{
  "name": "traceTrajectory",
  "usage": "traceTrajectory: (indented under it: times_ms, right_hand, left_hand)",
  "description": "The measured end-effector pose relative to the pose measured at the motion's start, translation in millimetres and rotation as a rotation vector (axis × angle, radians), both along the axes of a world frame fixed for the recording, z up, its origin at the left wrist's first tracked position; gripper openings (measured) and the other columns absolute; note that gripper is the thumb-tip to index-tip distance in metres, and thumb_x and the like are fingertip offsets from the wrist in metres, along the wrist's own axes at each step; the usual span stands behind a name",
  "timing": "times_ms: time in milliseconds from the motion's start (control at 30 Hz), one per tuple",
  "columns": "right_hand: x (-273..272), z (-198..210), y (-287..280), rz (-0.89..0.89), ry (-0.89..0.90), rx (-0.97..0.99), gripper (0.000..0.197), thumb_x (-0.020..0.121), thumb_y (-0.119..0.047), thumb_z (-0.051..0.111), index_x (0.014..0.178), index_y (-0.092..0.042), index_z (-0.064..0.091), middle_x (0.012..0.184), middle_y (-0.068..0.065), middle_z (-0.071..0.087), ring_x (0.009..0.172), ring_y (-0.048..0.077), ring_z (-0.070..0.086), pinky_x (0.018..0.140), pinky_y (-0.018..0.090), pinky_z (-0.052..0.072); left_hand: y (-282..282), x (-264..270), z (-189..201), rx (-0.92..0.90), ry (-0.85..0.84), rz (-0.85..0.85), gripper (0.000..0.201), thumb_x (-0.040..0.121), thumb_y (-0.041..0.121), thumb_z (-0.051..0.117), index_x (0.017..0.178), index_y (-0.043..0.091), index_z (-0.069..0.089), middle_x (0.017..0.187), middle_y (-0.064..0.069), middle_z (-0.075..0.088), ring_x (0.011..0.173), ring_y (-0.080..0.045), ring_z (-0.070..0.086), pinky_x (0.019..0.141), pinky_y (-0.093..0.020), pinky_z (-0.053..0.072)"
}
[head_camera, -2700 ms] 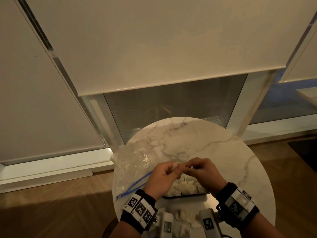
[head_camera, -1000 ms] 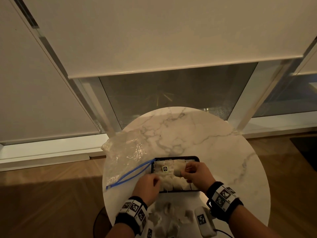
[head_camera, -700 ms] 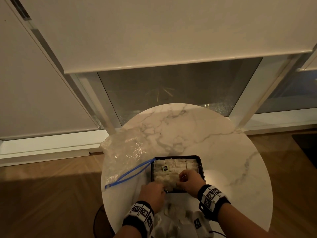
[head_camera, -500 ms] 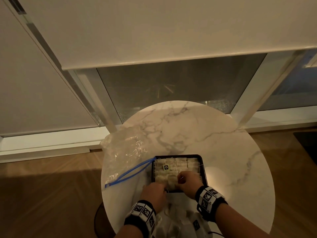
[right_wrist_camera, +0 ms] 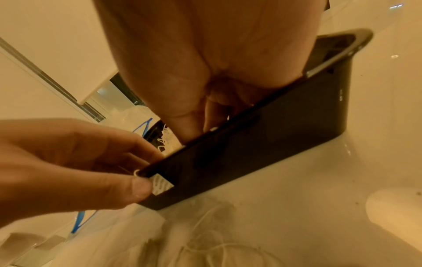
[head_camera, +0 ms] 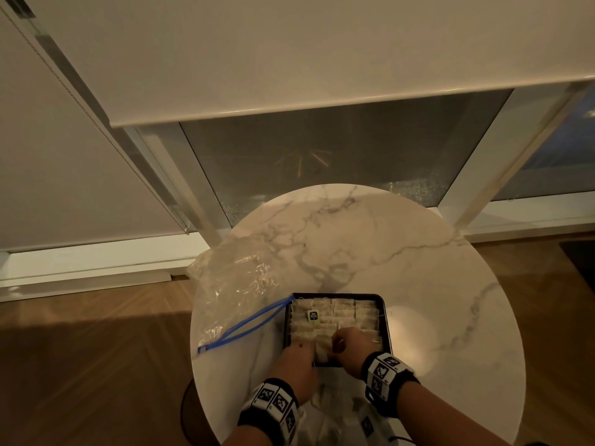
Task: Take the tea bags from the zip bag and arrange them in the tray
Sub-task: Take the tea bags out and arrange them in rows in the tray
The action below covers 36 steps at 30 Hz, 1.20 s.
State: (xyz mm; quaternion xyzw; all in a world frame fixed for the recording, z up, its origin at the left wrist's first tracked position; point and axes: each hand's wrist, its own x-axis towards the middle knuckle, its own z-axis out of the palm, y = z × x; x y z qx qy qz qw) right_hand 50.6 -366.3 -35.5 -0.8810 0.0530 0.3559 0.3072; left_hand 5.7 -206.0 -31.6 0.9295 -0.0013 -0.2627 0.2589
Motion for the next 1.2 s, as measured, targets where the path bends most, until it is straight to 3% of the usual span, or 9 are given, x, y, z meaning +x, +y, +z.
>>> traceTrajectory:
  times_ms: [167, 300, 400, 633, 767, 900, 1033, 1200]
  right_hand:
    - [5.2, -1.2, 4.7, 0.05, 0.025, -0.035, 0.011, 0.082, -0.021, 0.073, 0.093, -0.022, 0.069, 0.097, 0.0, 0.069, 0.089, 0.015, 0.063, 0.072, 0.023, 0.047]
    - [7.1, -1.9, 9.1, 0.049, 0.004, -0.029, 0.013, 0.08, -0.022, 0.075, 0.077, -0.026, 0.064, 0.09, -0.001, 0.067, 0.085, 0.014, 0.063, 0.071, 0.023, 0.048]
    - [6.9, -2.9, 10.2, 0.035, -0.025, -0.014, 0.017, 0.078, -0.025, 0.078, 0.075, -0.025, 0.061, 0.084, -0.003, 0.065, 0.079, 0.012, 0.06, 0.066, 0.021, 0.048]
    - [3.7, -1.9, 6.2, -0.096, -0.101, 0.055, 0.018, 0.081, -0.02, 0.072, 0.091, -0.028, 0.06, 0.093, -0.004, 0.067, 0.082, 0.009, 0.062, 0.061, 0.015, 0.046]
    - [-1.0, 5.8, 7.7, -0.054, -0.226, 0.063, 0.011, 0.089, -0.035, 0.063, 0.095, -0.026, 0.065, 0.089, -0.008, 0.066, 0.079, 0.005, 0.06, 0.064, 0.016, 0.045]
    - [-8.9, 9.3, 13.2, 0.182, -0.25, -0.006, 0.05, 0.096, -0.057, 0.034, 0.079, -0.022, 0.066, 0.08, -0.003, 0.066, 0.075, 0.016, 0.061, 0.075, 0.035, 0.051]
    - [-15.7, 6.5, 15.4, 0.289, -0.256, -0.098, 0.065, 0.092, -0.063, 0.007, 0.102, -0.031, 0.064, 0.103, -0.004, 0.068, 0.096, 0.018, 0.061, 0.095, 0.043, 0.043]
    - [-22.1, 4.7, 19.2, 0.34, -0.214, -0.192, 0.062, 0.097, -0.056, 0.008, 0.122, -0.033, 0.06, 0.122, -0.002, 0.063, 0.115, 0.019, 0.055, 0.109, 0.049, 0.028]
  left_hand:
    - [-1.2, 2.0, -0.6, 0.012, 0.013, 0.028, 0.032, 0.093, 0.018, 0.052, 0.125, 0.019, 0.052, 0.132, -0.002, 0.053, 0.119, -0.02, 0.053, 0.102, -0.031, 0.045]
    - [-1.4, 3.7, 0.7, 0.064, -0.006, 0.001, 0.029, 0.092, 0.02, 0.051, 0.121, 0.021, 0.054, 0.13, -0.002, 0.055, 0.117, -0.021, 0.053, 0.1, -0.034, 0.047]
    - [-0.2, 4.6, 0.5, 0.085, -0.034, -0.032, 0.032, 0.094, 0.022, 0.05, 0.126, 0.024, 0.057, 0.131, 0.001, 0.054, 0.119, -0.02, 0.052, 0.101, -0.034, 0.046]
    - [0.1, 3.8, -1.8, 0.085, -0.068, -0.082, 0.033, 0.094, 0.024, 0.045, 0.119, 0.027, 0.066, 0.126, 0.002, 0.056, 0.117, -0.02, 0.05, 0.1, -0.033, 0.047]
    - [-0.6, 2.9, -2.4, 0.117, -0.102, -0.099, 0.035, 0.096, 0.027, 0.045, 0.127, 0.029, 0.059, 0.131, 0.001, 0.051, 0.119, -0.021, 0.047, 0.101, -0.034, 0.044]
    - [-3.3, 4.6, 1.5, 0.243, -0.096, -0.139, 0.036, 0.098, 0.034, 0.04, 0.128, 0.026, 0.057, 0.133, 0.0, 0.049, 0.12, -0.023, 0.046, 0.102, -0.044, 0.04]
    - [-5.0, 4.4, 0.6, 0.271, -0.057, -0.162, 0.038, 0.098, 0.037, 0.039, 0.132, 0.026, 0.054, 0.135, 0.0, 0.048, 0.121, -0.024, 0.045, 0.103, -0.048, 0.038]
    - [-3.2, 3.5, 2.8, 0.258, -0.044, -0.168, 0.037, 0.099, 0.036, 0.037, 0.128, 0.025, 0.058, 0.132, -0.001, 0.049, 0.12, -0.024, 0.045, 0.103, -0.047, 0.038]
